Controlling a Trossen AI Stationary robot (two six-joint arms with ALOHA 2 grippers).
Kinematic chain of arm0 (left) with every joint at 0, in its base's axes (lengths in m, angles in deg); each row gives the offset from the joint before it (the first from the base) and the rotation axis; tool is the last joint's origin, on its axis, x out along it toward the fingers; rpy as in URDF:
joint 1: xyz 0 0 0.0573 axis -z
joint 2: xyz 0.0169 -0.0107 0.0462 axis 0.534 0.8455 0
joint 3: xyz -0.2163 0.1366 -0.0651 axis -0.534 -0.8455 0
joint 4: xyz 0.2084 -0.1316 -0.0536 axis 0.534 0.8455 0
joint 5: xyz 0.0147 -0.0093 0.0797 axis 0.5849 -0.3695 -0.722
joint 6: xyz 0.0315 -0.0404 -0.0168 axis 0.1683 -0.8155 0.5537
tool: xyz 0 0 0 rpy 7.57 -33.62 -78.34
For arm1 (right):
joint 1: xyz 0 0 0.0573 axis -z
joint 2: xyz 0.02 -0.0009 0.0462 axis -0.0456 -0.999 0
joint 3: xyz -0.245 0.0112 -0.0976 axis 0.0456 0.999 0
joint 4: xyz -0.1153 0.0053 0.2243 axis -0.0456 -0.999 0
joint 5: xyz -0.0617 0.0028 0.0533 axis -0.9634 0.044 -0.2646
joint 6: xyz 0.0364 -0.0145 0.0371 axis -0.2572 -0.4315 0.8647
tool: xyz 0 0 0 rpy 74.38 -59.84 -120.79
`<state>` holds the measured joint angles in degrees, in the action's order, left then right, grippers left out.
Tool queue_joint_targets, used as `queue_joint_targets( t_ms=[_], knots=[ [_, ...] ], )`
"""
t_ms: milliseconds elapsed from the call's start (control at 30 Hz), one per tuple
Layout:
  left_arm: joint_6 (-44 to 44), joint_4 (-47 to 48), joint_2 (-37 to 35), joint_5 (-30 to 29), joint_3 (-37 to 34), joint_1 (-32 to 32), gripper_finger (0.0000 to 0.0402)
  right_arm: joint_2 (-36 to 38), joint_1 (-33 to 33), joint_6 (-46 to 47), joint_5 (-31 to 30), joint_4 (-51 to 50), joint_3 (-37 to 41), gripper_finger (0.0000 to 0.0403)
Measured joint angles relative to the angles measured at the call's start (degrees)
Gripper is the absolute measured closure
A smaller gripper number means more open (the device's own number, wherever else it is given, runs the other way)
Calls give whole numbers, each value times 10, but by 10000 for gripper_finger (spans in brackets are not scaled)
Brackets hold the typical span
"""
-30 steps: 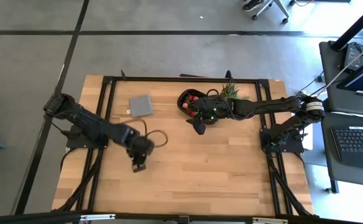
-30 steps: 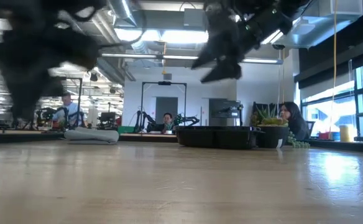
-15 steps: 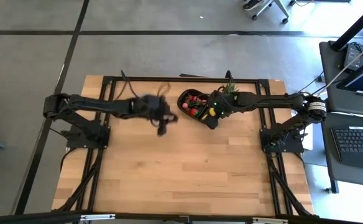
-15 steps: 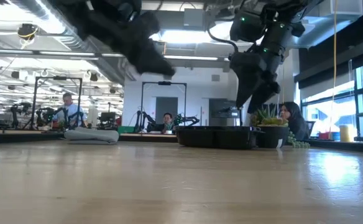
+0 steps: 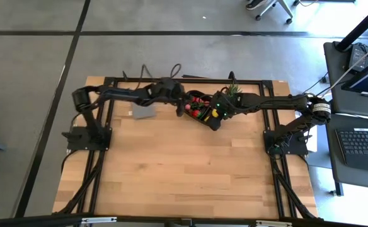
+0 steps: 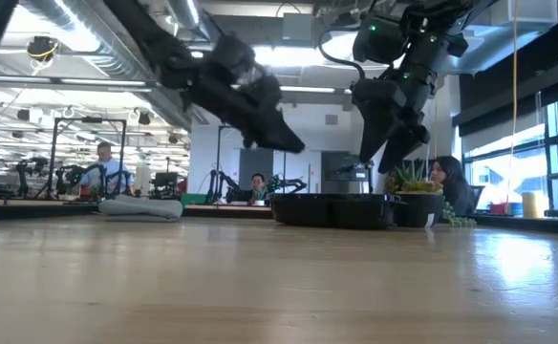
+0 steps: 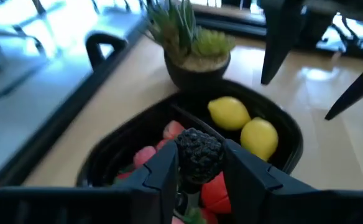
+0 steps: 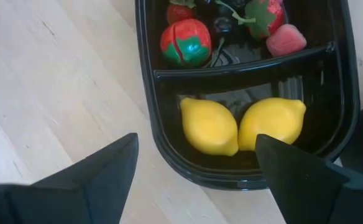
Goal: Pick and placing Produce into tupperware
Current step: Put the blackberry into the black bin, then return to Home Position
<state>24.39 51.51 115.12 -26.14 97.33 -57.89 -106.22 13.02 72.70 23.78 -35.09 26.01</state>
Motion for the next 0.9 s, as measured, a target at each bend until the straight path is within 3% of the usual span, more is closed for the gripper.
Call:
queue_joint_targets(
  t_ms=[167,333,667,900],
  knots=[
    [23,55,54,14,65,-2,293,0,0,5,0,-2,0,77],
    [30,113,63,8,100,-3,300,0,0,15,0,-6,0,77],
    [30,133,62,8,106,-1,247,0,0,15,0,-10,0,77],
    [30,145,62,8,106,-1,233,0,0,15,0,-10,0,77]
  ],
)
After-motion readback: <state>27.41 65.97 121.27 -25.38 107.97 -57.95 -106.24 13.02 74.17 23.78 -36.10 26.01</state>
